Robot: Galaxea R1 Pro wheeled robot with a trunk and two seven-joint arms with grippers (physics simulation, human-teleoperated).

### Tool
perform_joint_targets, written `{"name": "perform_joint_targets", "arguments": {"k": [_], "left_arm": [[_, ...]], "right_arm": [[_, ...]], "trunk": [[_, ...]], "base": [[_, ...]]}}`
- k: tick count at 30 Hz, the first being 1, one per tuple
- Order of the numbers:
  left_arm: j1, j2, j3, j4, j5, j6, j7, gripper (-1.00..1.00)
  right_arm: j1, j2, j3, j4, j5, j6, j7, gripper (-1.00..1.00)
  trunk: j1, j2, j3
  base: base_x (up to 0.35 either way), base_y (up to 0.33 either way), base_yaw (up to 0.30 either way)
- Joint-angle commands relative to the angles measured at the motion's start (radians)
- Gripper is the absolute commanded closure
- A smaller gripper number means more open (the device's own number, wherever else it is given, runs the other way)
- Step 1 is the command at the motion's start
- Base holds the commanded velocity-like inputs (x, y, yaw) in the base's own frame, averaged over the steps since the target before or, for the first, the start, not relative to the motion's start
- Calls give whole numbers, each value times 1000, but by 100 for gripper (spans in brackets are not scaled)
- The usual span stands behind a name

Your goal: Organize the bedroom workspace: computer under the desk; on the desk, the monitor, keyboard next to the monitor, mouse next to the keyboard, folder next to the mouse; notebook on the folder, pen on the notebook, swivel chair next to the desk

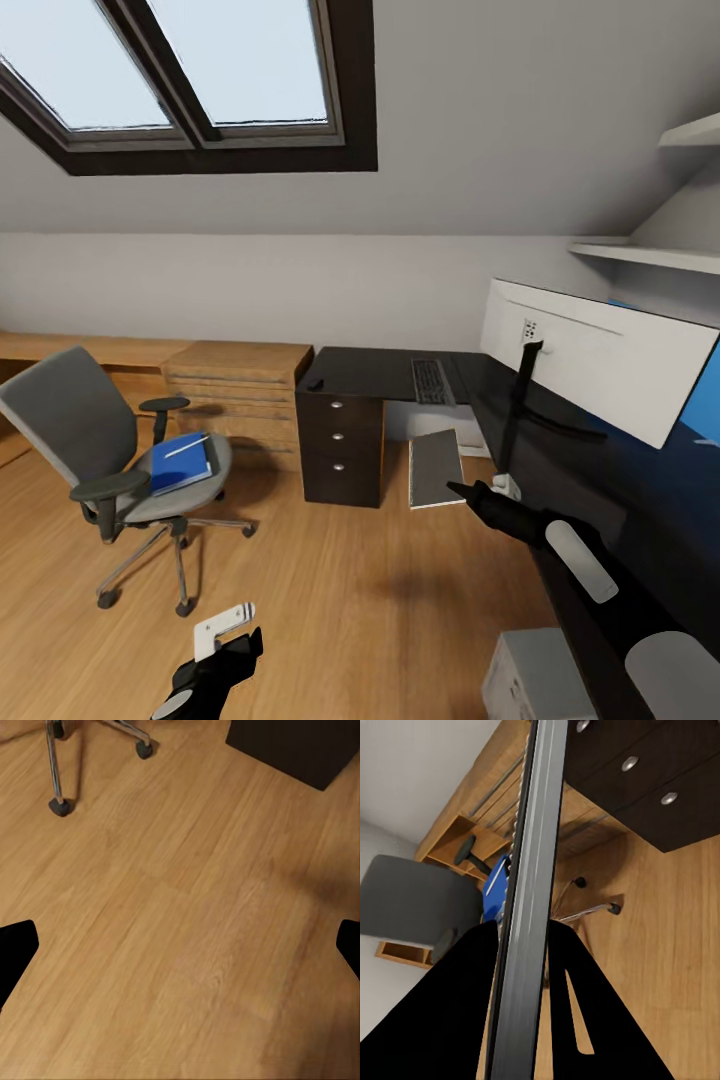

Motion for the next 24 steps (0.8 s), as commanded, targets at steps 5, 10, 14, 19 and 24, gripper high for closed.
{"name": "perform_joint_targets", "arguments": {"k": [5,10,14,19,24], "left_arm": [[0,1,-2,-2,5,2,8,-100],[-1,0,-2,-4,5,2,8,-100],[-1,0,-2,-4,5,2,8,-100],[-1,0,-2,-4,5,2,8,-100],[0,0,-2,-3,5,3,8,-100]], "right_arm": [[-1,-1,2,0,-4,2,0,100],[-1,-1,2,0,-4,2,0,100],[-1,-1,2,0,-4,2,0,100],[-1,-1,2,-1,-4,2,0,100],[-1,-1,2,-2,-4,2,1,100]], "trunk": [[0,0,-1],[0,0,-1],[0,0,-1],[0,0,-1],[0,0,-1]], "base": [[328,110,0],[328,136,0],[328,153,0],[328,160,0],[328,137,0]]}}
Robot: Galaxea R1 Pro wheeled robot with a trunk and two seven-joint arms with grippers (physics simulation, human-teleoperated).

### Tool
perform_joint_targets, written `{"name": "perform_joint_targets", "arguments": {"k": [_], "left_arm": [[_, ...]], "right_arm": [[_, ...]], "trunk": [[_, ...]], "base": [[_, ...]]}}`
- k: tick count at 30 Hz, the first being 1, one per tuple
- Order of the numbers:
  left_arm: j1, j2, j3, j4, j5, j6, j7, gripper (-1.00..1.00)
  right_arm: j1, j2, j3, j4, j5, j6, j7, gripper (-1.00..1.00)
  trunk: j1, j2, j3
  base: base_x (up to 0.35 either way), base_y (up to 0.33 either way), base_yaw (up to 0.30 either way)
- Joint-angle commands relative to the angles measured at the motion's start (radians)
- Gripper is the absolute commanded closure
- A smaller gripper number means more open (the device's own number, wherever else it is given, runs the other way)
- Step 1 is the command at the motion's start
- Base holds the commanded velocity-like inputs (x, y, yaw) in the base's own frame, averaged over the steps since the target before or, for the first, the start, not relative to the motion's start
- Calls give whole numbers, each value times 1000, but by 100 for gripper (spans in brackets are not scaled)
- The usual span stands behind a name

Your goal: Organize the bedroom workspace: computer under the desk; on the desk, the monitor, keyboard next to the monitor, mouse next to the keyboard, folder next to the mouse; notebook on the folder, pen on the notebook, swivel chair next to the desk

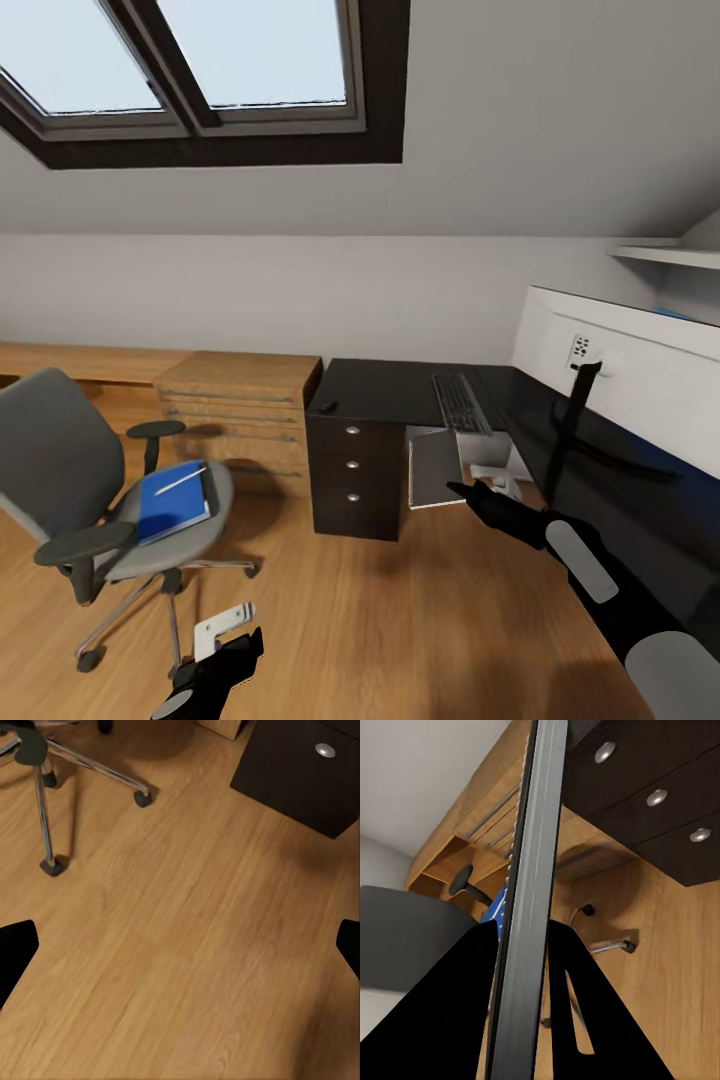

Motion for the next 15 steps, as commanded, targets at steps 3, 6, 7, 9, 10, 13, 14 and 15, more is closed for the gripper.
{"name": "perform_joint_targets", "arguments": {"k": [3,6,7,9,10,13,14,15], "left_arm": [[-1,1,-2,-1,5,2,8,-100],[-1,1,-2,-2,5,3,8,-100],[-2,1,-2,-2,4,3,8,-100],[-2,1,-2,-1,4,3,8,-100],[-2,1,-2,-1,4,3,8,-100],[-1,1,-2,-1,5,3,8,-100],[-1,1,-2,-1,5,3,8,-100],[-1,1,-2,-1,5,3,8,-100]], "right_arm": [[-1,-1,2,0,-5,2,1,100],[-1,-1,2,0,-5,1,1,100],[-1,-1,2,0,-5,1,1,100],[-1,-2,2,0,-5,1,1,100],[-1,-2,2,0,-5,1,1,100],[-1,-1,3,0,-5,1,2,100],[-1,-1,3,0,-5,1,2,100],[-1,-1,3,0,-5,1,2,100]], "trunk": [[1,-1,-1],[1,-1,-1],[1,-1,-1],[1,-1,-1],[1,-1,-1],[1,-1,-1],[1,-1,-1],[1,-1,-1]], "base": [[328,46,0],[328,18,0],[328,9,0],[328,6,0],[328,4,0],[328,2,0],[328,1,0],[328,1,0]]}}
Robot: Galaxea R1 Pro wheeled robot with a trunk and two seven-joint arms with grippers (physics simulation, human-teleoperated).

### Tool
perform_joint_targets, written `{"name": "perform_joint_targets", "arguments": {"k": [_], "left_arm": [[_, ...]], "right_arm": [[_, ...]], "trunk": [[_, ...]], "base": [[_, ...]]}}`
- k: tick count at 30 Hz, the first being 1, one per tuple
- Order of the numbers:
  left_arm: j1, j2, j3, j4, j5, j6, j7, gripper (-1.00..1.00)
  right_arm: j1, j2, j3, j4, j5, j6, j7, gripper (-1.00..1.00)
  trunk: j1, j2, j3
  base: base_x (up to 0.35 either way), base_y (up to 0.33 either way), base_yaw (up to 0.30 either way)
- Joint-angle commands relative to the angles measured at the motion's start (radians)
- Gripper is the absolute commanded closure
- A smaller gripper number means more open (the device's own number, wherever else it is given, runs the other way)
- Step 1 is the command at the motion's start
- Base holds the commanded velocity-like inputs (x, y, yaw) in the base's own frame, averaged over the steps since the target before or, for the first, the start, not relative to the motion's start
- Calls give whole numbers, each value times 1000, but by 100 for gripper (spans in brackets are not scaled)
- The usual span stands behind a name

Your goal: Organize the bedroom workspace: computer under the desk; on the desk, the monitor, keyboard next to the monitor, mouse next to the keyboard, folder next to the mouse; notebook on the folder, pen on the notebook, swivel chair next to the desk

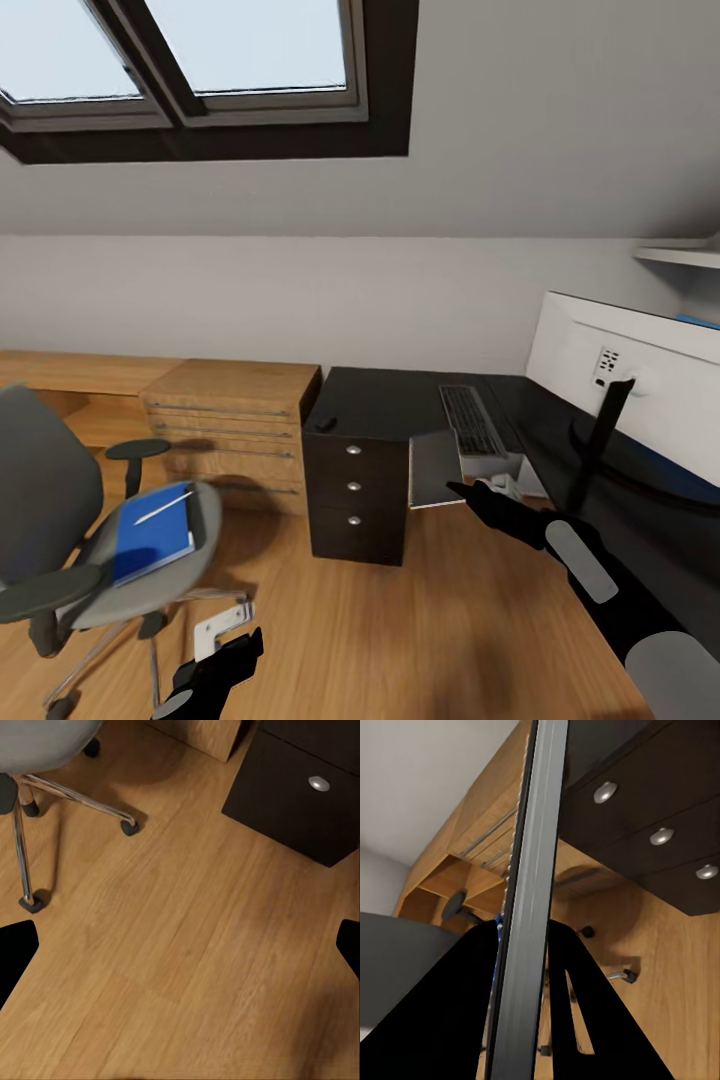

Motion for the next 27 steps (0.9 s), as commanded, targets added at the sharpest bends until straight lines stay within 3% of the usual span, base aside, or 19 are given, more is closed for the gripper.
{"name": "perform_joint_targets", "arguments": {"k": [1,9,14,24,25,27], "left_arm": [[-1,1,-2,-1,5,3,8,-100],[-1,1,-2,-1,4,3,8,-100],[-1,0,-2,-2,5,3,8,-100],[-1,-1,-2,-2,4,3,8,-100],[-1,-1,-2,-2,5,3,8,-100],[-2,-1,-2,-1,4,2,8,-100]], "right_arm": [[-1,-1,2,0,-5,2,1,100],[-1,3,4,0,-8,2,0,100],[-1,35,3,1,-8,2,-1,100],[-1,141,3,48,-9,-64,-4,100],[-1,181,3,102,-12,-104,-6,100],[-1,209,2,133,-13,-117,-6,100]], "trunk": [[1,-1,-1],[1,-1,-1],[1,-1,-1],[1,-1,-1],[1,-1,-1],[1,-1,-1]], "base": [[328,0,0],[328,0,0],[328,0,0],[328,0,0],[328,0,0],[328,0,0]]}}
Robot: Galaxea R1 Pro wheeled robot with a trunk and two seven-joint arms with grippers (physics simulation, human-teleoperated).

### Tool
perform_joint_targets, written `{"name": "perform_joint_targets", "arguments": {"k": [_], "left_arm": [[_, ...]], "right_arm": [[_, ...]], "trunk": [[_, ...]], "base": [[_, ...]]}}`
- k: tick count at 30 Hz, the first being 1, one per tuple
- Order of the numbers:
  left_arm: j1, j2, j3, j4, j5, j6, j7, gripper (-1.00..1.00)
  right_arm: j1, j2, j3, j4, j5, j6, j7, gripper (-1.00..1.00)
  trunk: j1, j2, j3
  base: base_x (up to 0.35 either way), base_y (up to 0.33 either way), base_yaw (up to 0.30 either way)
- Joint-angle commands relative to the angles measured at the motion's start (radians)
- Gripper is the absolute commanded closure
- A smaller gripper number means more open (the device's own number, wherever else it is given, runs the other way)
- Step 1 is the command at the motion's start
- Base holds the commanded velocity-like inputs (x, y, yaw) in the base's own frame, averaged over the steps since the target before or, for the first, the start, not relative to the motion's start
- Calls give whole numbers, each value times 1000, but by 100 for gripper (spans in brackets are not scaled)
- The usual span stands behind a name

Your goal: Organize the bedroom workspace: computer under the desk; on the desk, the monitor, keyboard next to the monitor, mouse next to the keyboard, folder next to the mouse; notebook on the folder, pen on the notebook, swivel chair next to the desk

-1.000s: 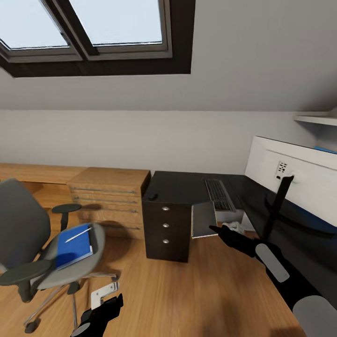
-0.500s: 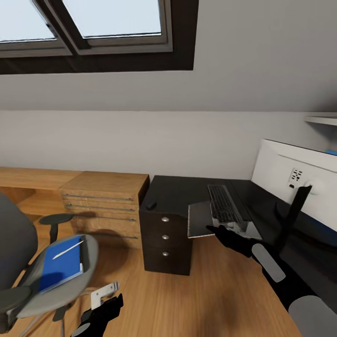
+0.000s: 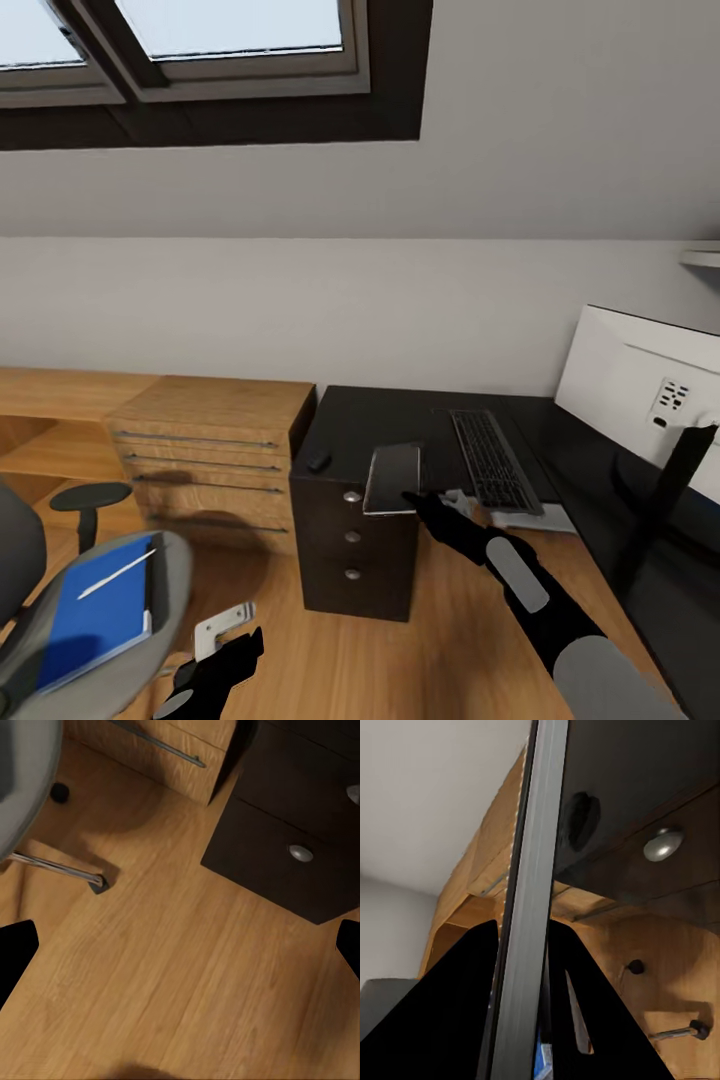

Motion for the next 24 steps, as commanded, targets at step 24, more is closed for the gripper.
{"name": "perform_joint_targets", "arguments": {"k": [24], "left_arm": [[0,3,2,-31,5,2,6,-100]], "right_arm": [[-1,140,-3,172,-52,-55,1,100]], "trunk": [[1,-1,-1]], "base": [[217,0,0]]}}
